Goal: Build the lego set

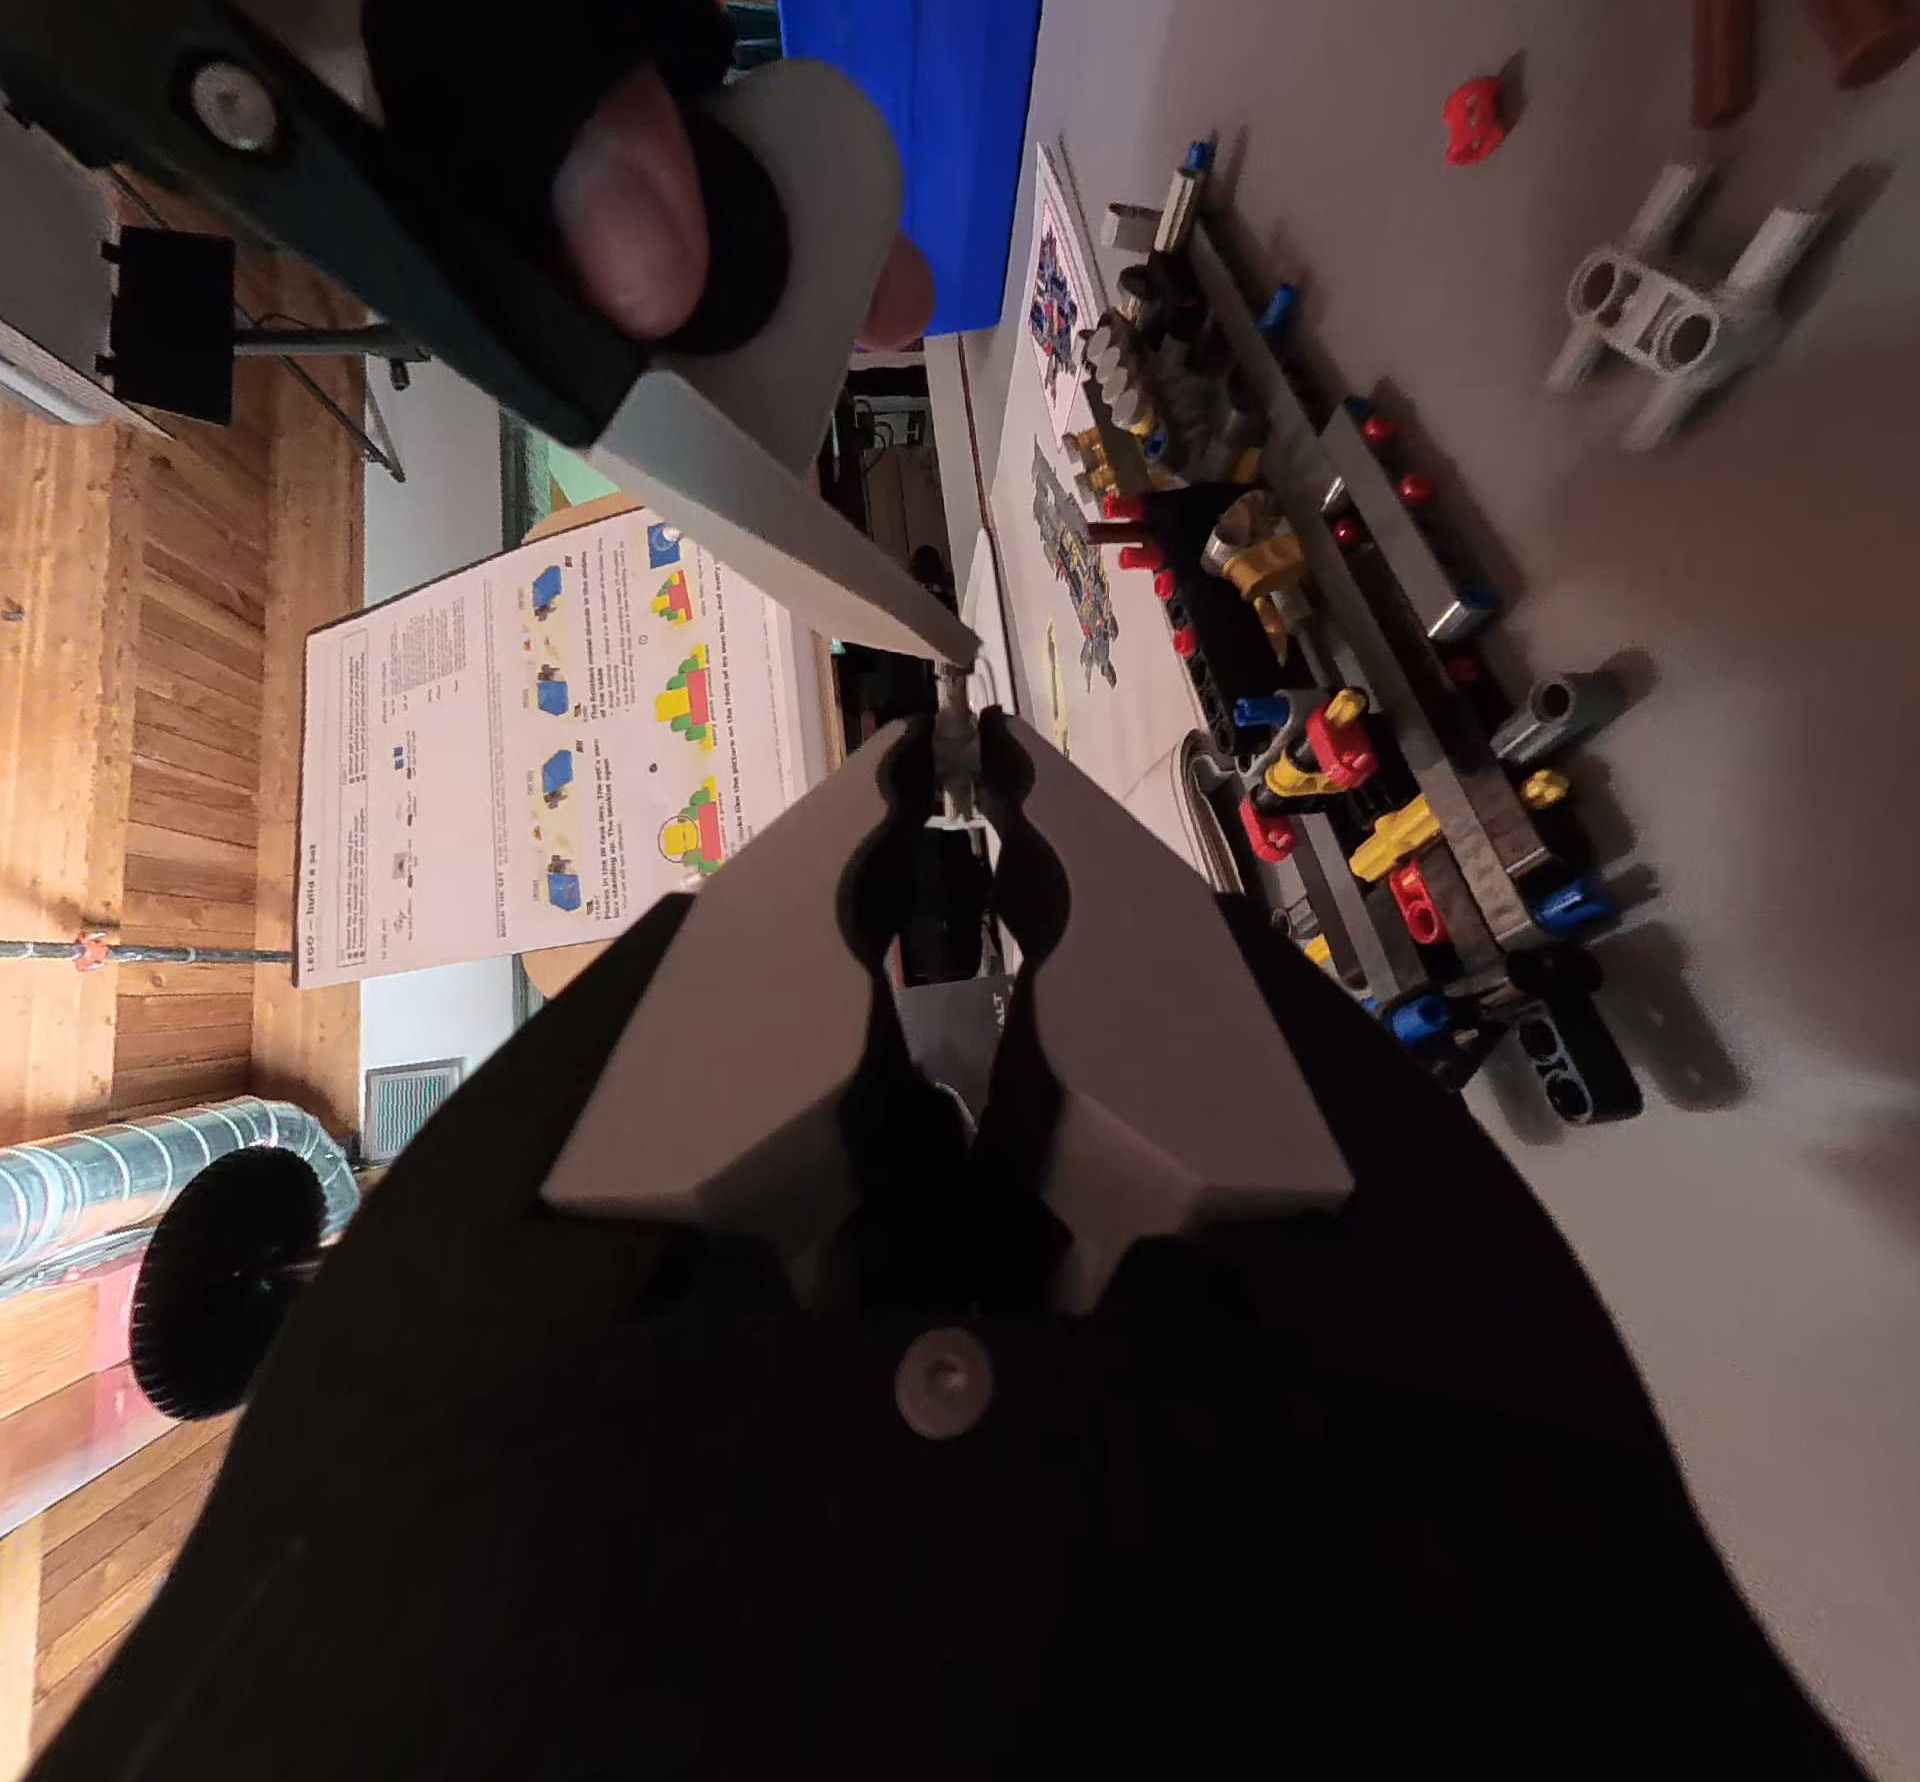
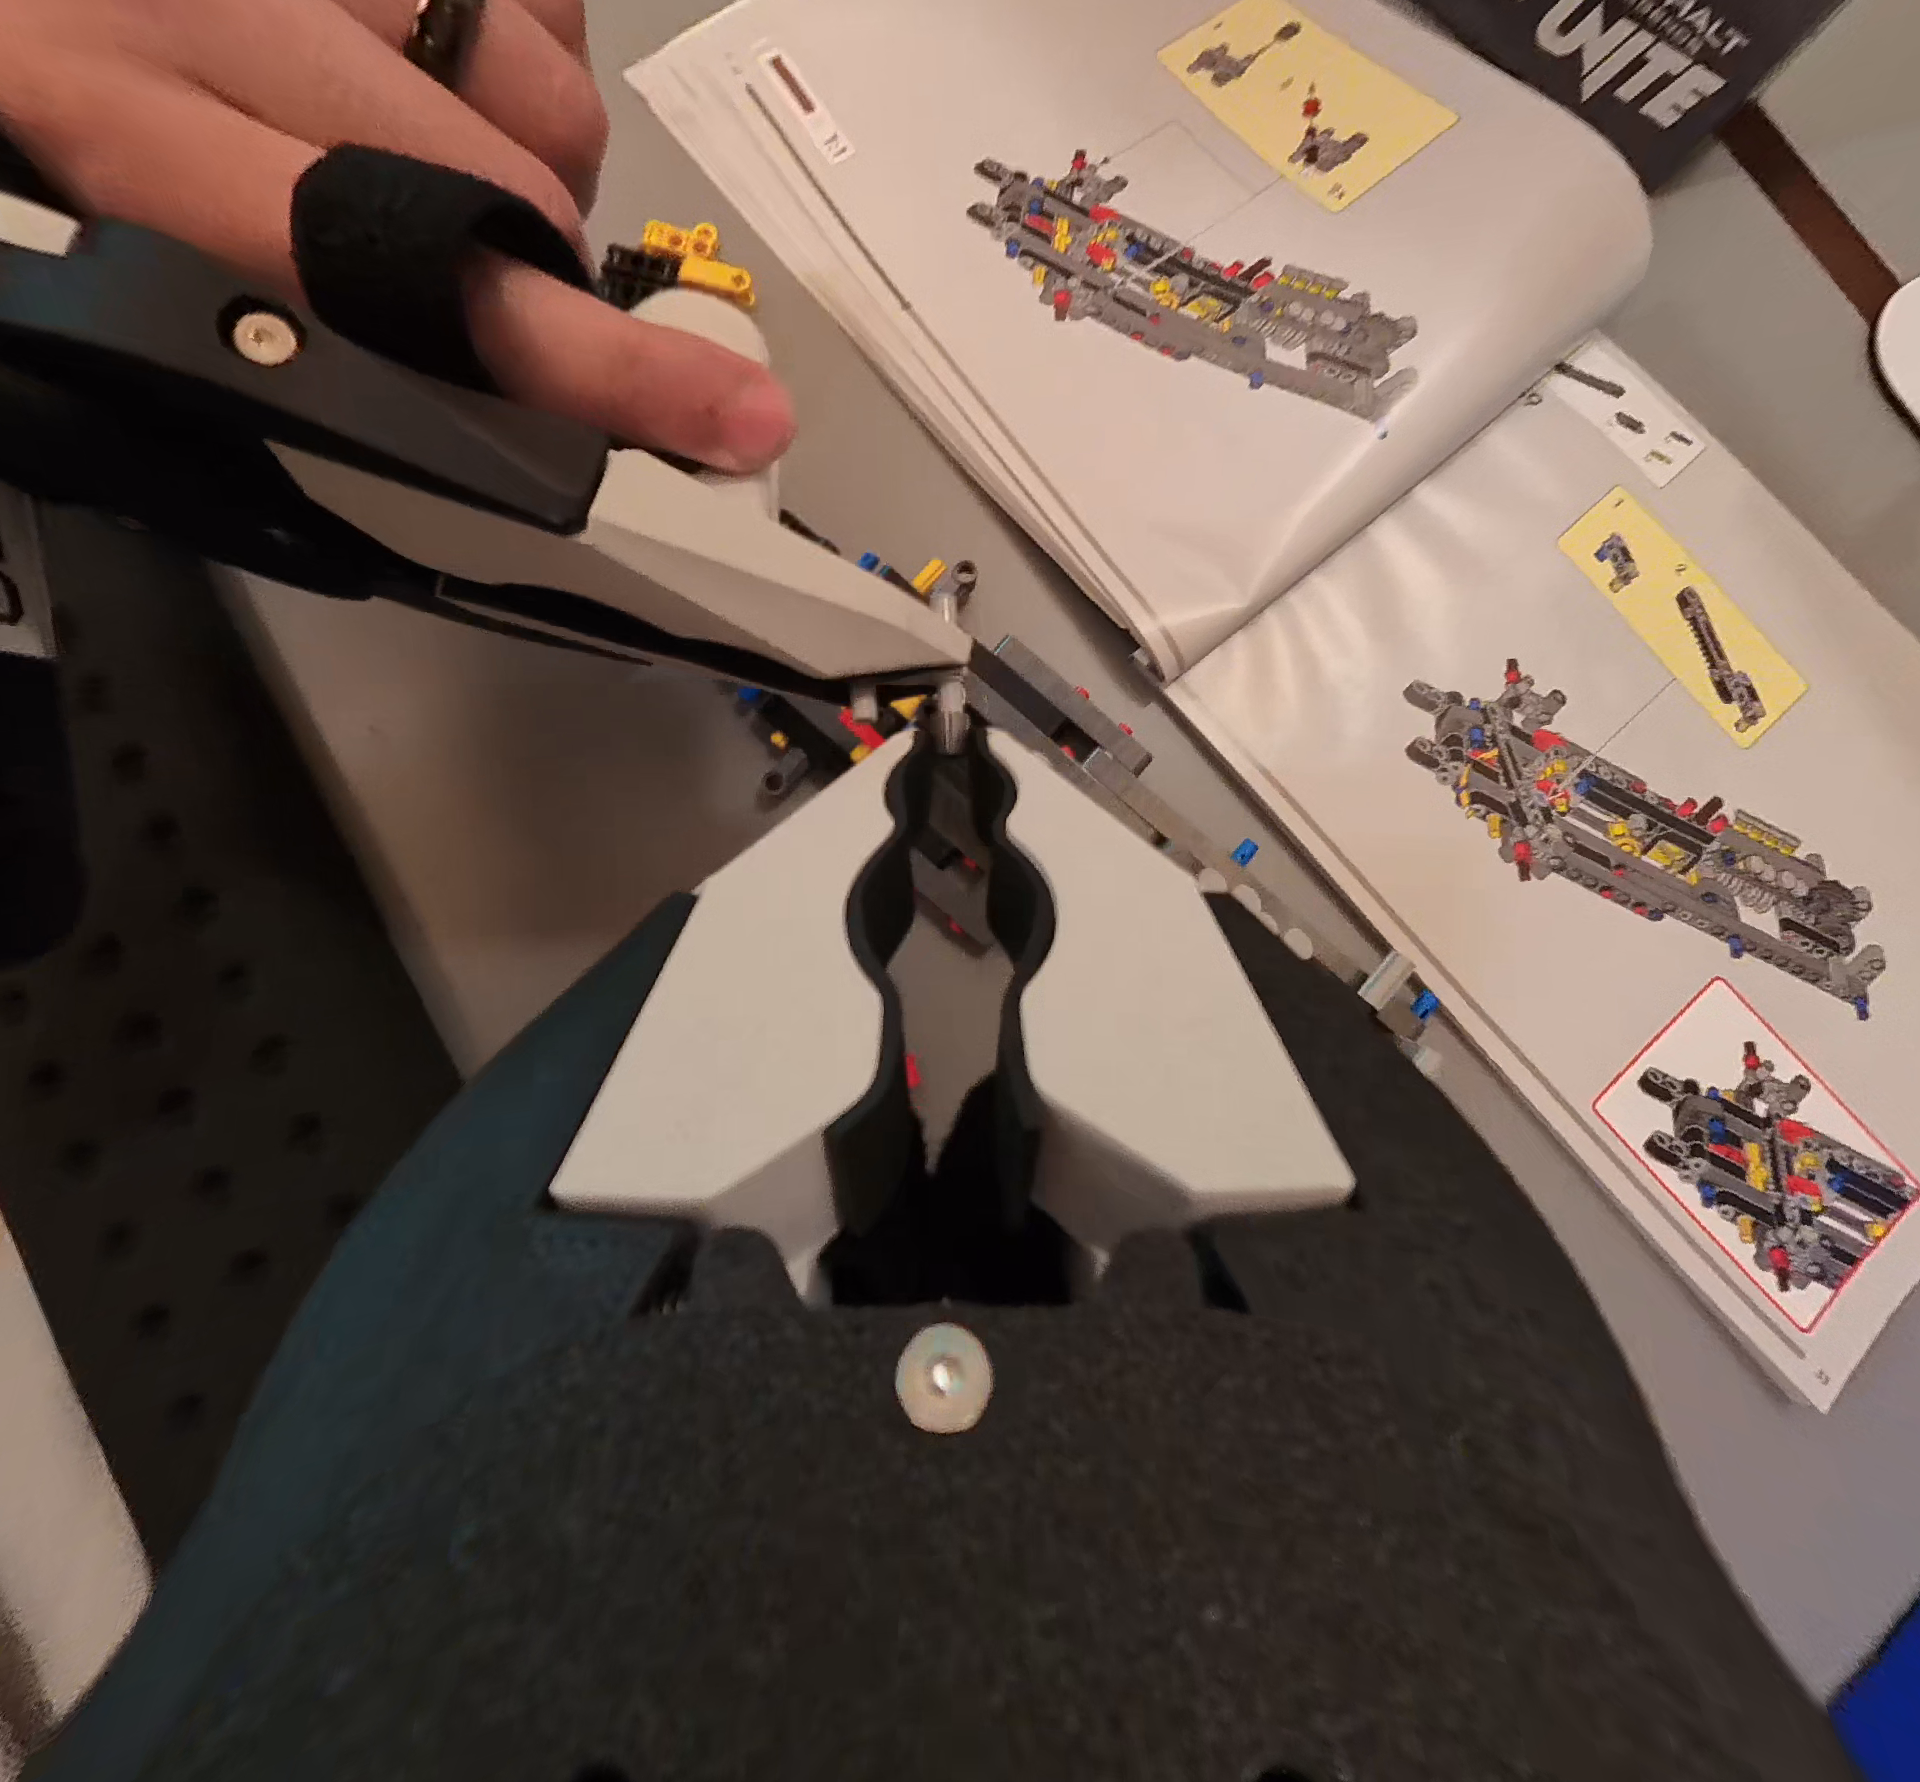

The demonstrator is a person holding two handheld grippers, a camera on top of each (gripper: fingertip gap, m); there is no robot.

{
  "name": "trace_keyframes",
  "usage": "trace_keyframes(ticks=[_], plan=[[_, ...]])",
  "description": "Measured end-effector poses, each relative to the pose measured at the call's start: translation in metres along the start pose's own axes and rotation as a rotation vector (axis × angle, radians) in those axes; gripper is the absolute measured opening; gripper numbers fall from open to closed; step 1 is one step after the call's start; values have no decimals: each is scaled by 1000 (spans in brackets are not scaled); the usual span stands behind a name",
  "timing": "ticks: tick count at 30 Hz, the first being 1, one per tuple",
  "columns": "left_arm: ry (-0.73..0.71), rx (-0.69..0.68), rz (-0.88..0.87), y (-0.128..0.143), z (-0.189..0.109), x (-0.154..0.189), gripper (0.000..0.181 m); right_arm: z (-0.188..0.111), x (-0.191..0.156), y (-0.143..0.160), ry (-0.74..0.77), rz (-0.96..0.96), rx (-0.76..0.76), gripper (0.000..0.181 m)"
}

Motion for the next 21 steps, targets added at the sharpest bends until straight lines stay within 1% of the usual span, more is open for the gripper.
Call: trace_keyframes(ticks=[3,5,7,8,11,16,18,21], plan=[[15,14,-10,-4,0,3,7,-3,-1,0,-18,-72,-58,5],[17,10,14,-6,0,6,6,-3,-3,0,-4,-133,-116,5],[23,-1,37,-8,1,9,6,-1,-4,1,-1,-140,-165,5],[15,-9,43,-8,1,9,7,0,-3,1,-4,-113,-166,5],[4,-24,-16,-5,2,5,7,-1,4,0,-34,8,-98,5],[36,10,-293,-2,0,-10,7,-9,11,0,-76,130,105,5],[45,30,-370,-1,-2,-15,7,-12,12,0,-81,158,190,5],[47,43,-374,-2,-4,-17,7,-15,10,2,-71,165,260,5]])
Point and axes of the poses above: each gripper's, where its closed fingertips meet, z out along the fingers, y out of its underside, x = y × z across the jaws, the point moved 6 cm from there along -z, back along the fingers, and after that the axes turned 14 degrees about -z, right-handed, at the moved point
